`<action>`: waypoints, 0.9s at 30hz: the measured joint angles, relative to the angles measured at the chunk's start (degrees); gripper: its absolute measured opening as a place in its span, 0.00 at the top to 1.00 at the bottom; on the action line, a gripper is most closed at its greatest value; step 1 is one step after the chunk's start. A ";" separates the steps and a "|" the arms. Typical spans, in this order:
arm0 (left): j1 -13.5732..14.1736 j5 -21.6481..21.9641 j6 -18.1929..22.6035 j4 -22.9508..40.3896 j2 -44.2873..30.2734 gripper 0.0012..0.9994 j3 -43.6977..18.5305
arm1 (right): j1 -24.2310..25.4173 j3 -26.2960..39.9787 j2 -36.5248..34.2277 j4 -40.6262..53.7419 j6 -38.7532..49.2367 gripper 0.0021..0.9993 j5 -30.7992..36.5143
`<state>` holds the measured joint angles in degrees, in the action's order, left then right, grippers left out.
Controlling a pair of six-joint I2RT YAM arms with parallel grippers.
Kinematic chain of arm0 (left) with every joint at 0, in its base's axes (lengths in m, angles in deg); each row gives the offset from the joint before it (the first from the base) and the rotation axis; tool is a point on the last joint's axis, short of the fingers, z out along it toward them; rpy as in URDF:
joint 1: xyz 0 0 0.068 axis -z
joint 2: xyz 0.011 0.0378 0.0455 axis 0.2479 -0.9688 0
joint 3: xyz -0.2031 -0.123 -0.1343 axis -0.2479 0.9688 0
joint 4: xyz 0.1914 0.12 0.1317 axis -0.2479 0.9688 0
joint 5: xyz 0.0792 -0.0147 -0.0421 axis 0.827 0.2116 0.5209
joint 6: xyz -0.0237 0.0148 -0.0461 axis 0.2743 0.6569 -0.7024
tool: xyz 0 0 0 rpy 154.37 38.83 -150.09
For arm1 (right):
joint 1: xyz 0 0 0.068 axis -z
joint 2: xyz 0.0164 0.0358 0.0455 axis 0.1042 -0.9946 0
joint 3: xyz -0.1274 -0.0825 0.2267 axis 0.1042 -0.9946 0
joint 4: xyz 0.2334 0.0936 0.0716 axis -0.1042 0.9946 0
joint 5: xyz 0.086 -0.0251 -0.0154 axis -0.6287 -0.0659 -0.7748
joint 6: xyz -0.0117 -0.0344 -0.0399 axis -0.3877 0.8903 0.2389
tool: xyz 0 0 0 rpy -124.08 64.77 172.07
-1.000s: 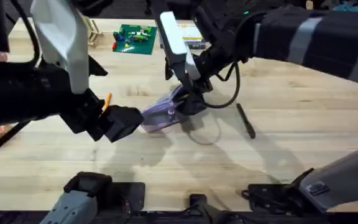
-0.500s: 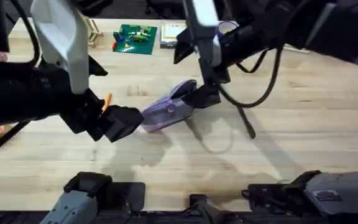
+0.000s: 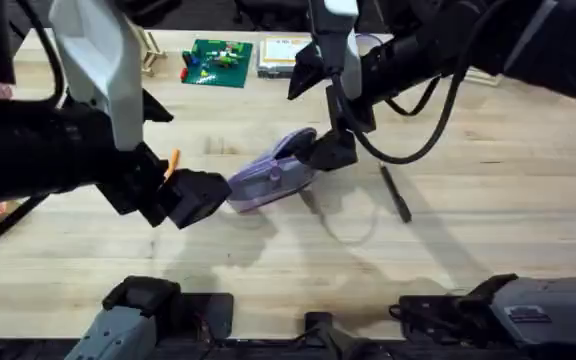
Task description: Unzip the bag, pick up the pens from the table one at a time and place them inside, then zip the bag closed.
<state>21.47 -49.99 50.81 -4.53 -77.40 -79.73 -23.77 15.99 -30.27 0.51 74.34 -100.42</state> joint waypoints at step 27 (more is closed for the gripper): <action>0.00 0.00 0.00 0.00 0.00 0.01 0.00 | 0.07 0.00 -6.20 3.89 3.66 0.97 0.46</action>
<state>21.47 -49.99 50.81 -4.53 -77.40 -79.73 -23.71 15.99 -36.46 4.40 78.00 -99.96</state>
